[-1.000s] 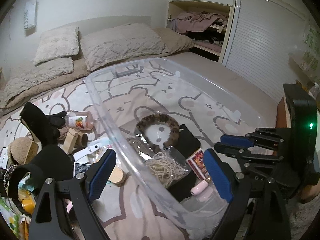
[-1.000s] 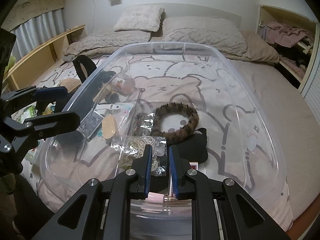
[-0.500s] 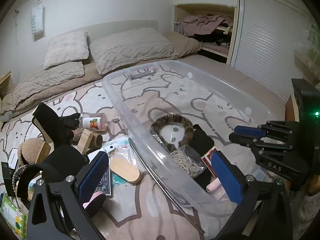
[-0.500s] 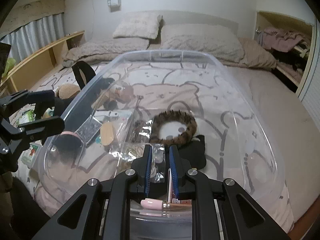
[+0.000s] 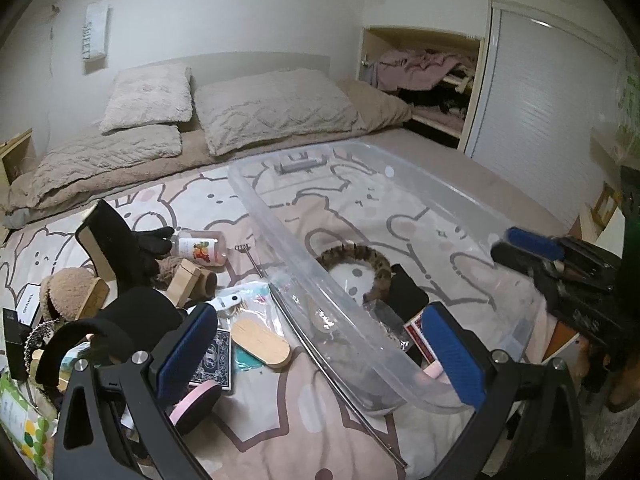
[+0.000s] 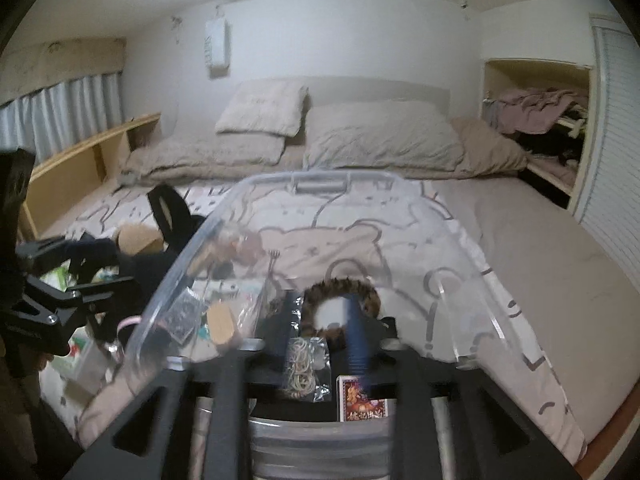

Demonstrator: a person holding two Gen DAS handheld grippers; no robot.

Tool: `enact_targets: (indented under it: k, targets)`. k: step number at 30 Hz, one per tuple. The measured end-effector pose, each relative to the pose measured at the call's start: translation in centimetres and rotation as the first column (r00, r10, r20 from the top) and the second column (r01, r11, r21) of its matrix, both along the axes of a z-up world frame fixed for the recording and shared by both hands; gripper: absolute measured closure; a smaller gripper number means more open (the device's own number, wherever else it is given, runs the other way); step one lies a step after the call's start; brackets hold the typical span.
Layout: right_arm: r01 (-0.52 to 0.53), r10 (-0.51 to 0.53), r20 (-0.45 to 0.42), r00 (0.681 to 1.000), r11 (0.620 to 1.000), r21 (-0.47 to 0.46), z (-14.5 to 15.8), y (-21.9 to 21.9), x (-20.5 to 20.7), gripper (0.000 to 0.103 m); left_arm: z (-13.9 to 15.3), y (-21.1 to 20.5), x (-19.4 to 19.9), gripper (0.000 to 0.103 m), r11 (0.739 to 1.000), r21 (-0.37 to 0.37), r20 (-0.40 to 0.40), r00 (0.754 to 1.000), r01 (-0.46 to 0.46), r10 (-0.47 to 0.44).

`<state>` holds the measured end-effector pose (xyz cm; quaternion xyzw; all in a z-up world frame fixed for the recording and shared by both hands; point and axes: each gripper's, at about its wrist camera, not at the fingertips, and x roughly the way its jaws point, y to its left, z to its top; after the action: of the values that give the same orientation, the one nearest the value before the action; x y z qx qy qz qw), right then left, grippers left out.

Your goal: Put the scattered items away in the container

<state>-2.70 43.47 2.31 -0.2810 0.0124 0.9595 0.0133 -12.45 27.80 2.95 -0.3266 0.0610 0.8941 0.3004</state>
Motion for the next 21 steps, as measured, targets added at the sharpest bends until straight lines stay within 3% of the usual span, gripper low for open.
enact_targets:
  k: [1,9,21]
  targets:
    - [0.007,-0.007,-0.014,1.000,1.000,0.012,0.3,-0.2,0.3,0.000,0.2,-0.2,0.1,0.000,1.000,0.003,-0.007,1.000,-0.005,0.005]
    - [0.016,-0.012,-0.078,0.997,0.998,0.053,1.1,-2.4,2.1,0.000,2.1,-2.8,1.7,0.000,0.998,0.044,-0.055,0.998,-0.035,0.037]
    - [0.019,-0.014,-0.099,0.995,0.998,0.055,3.1,-4.9,4.8,0.000,3.7,-5.9,4.5,0.000,0.996,0.023,-0.158,0.983,-0.091,0.093]
